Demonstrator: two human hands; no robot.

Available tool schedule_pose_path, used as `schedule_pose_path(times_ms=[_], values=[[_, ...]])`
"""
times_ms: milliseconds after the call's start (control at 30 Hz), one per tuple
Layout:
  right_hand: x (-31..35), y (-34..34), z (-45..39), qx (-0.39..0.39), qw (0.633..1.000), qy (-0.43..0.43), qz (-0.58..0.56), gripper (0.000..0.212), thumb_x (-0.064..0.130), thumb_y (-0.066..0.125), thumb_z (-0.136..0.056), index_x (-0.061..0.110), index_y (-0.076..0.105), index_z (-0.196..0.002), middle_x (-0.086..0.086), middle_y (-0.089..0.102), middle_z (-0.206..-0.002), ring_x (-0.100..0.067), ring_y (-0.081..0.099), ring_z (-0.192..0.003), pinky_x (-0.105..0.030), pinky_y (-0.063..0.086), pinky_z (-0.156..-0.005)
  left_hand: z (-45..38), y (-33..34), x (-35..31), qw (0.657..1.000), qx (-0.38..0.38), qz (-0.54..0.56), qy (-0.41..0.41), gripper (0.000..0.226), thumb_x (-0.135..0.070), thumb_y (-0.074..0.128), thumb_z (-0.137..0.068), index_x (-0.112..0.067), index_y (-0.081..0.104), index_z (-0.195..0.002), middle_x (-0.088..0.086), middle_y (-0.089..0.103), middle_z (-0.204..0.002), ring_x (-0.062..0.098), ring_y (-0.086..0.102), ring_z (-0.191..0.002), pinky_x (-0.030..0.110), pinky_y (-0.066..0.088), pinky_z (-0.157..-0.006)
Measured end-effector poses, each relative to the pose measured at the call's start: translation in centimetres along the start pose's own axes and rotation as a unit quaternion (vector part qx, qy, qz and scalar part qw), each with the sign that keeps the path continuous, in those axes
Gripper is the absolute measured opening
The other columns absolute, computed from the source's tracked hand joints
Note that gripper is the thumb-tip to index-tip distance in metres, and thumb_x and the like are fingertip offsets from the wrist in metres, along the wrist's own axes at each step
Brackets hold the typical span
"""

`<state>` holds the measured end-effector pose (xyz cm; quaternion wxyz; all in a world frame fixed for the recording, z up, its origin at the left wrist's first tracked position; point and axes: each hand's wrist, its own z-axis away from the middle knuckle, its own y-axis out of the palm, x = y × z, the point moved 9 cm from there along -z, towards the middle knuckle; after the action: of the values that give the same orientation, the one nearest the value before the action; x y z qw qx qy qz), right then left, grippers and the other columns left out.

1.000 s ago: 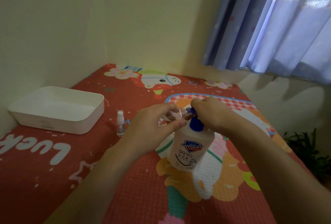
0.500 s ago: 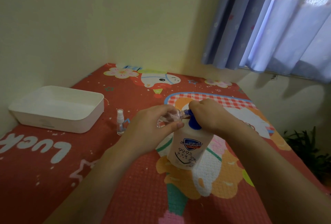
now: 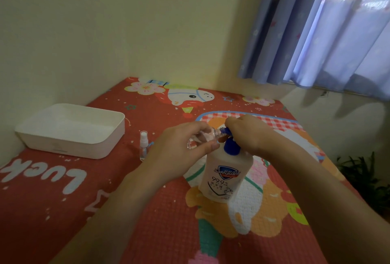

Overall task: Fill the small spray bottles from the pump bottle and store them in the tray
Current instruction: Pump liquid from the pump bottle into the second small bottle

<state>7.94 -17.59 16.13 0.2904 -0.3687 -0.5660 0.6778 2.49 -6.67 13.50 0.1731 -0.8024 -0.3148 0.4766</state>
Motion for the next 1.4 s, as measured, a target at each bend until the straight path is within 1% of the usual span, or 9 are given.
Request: schedule_pose_path(times_ms=[133,267,433,567,700,800,1067,1267,1400], values=[[0.0,0.8,-0.2,-0.016,1.000,-0.004,0.018,0.009,0.014,0.040,-0.098,0.009,0.047,-0.101,-0.013,0.056,-0.092,-0.020,0.040,-0.072,-0.028,0.033,-0.065,0.2,0.4,0.5,1.000,0.003,-0.012,-0.010,0.038,-0.050,0.069,-0.084,-0.030,0.067,-0.117,-0.018,0.067,-0.109,-0.004,0.060,-0.099,0.009,0.042,-0.081],[0.1,1.2,-0.3,-0.025,0.999,-0.008,0.019,0.017,0.014,0.040,-0.099,0.005,0.049,-0.110,-0.009,0.045,-0.086,-0.020,0.039,-0.076,-0.028,0.032,-0.068,0.5,0.8,0.7,1.000,0.005,-0.001,-0.017,0.030,-0.049,0.068,-0.084,-0.033,0.067,-0.110,-0.021,0.066,-0.098,-0.010,0.059,-0.095,0.002,0.039,-0.073],[0.2,1.1,-0.1,-0.034,0.999,-0.008,0.015,0.005,0.014,0.040,-0.098,0.012,0.042,-0.094,0.001,0.033,-0.067,-0.018,0.039,-0.074,-0.028,0.033,-0.068,0.6,0.7,0.5,1.000,0.008,-0.004,-0.020,0.029,-0.047,0.069,-0.085,-0.032,0.067,-0.110,-0.019,0.067,-0.100,-0.009,0.060,-0.095,0.003,0.039,-0.073],[-0.1,0.9,-0.3,-0.012,1.000,-0.004,0.014,0.010,0.014,0.040,-0.098,0.008,0.048,-0.100,-0.006,0.043,-0.082,-0.020,0.042,-0.074,-0.029,0.036,-0.068,0.4,0.4,0.2,1.000,0.007,-0.003,-0.011,0.033,-0.049,0.068,-0.085,-0.030,0.067,-0.113,-0.017,0.068,-0.101,-0.007,0.060,-0.095,0.010,0.043,-0.077],[0.1,-0.1,0.2,0.011,1.000,-0.013,-0.002,0.011,0.018,0.043,-0.098,0.012,0.036,-0.092,-0.004,0.040,-0.074,-0.016,0.038,-0.063,-0.029,0.034,-0.069,0.2,0.0,-0.1,1.000,0.002,0.006,-0.006,0.032,-0.048,0.069,-0.085,-0.030,0.068,-0.111,-0.016,0.069,-0.103,-0.005,0.062,-0.096,0.020,0.050,-0.081],[0.0,-0.1,0.3,0.013,1.000,-0.014,-0.015,0.012,0.018,0.044,-0.098,0.013,0.035,-0.092,-0.007,0.045,-0.086,-0.021,0.043,-0.076,-0.029,0.034,-0.069,0.0,0.0,-0.3,1.000,-0.001,0.004,-0.002,0.033,-0.049,0.069,-0.084,-0.030,0.068,-0.111,-0.016,0.069,-0.101,-0.005,0.062,-0.095,0.021,0.051,-0.082],[-0.3,0.3,-0.2,-0.036,0.999,-0.009,-0.002,0.011,0.015,0.040,-0.098,0.013,0.034,-0.089,0.002,0.030,-0.065,-0.019,0.039,-0.068,-0.024,0.030,-0.058,0.2,0.3,-0.1,1.000,-0.001,0.010,-0.008,0.027,-0.049,0.069,-0.085,-0.033,0.066,-0.107,-0.019,0.067,-0.096,-0.009,0.060,-0.091,0.012,0.042,-0.073],[-0.4,1.4,-0.7,-0.043,0.999,0.001,0.005,0.018,0.016,0.041,-0.098,0.006,0.049,-0.111,-0.014,0.059,-0.105,-0.020,0.041,-0.077,-0.029,0.034,-0.068,0.6,0.9,0.8,0.999,0.008,0.020,-0.031,0.028,-0.047,0.070,-0.085,-0.034,0.066,-0.109,-0.019,0.068,-0.103,-0.010,0.059,-0.098,0.005,0.042,-0.078],[-0.4,1.4,-0.8,-0.050,0.999,0.001,0.002,0.017,0.017,0.042,-0.098,0.007,0.050,-0.110,-0.014,0.061,-0.106,-0.019,0.043,-0.077,-0.029,0.036,-0.069,0.6,1.1,1.1,0.999,0.003,0.024,-0.032,0.028,-0.047,0.069,-0.085,-0.033,0.066,-0.109,-0.017,0.069,-0.103,-0.006,0.061,-0.097,0.018,0.049,-0.080]])
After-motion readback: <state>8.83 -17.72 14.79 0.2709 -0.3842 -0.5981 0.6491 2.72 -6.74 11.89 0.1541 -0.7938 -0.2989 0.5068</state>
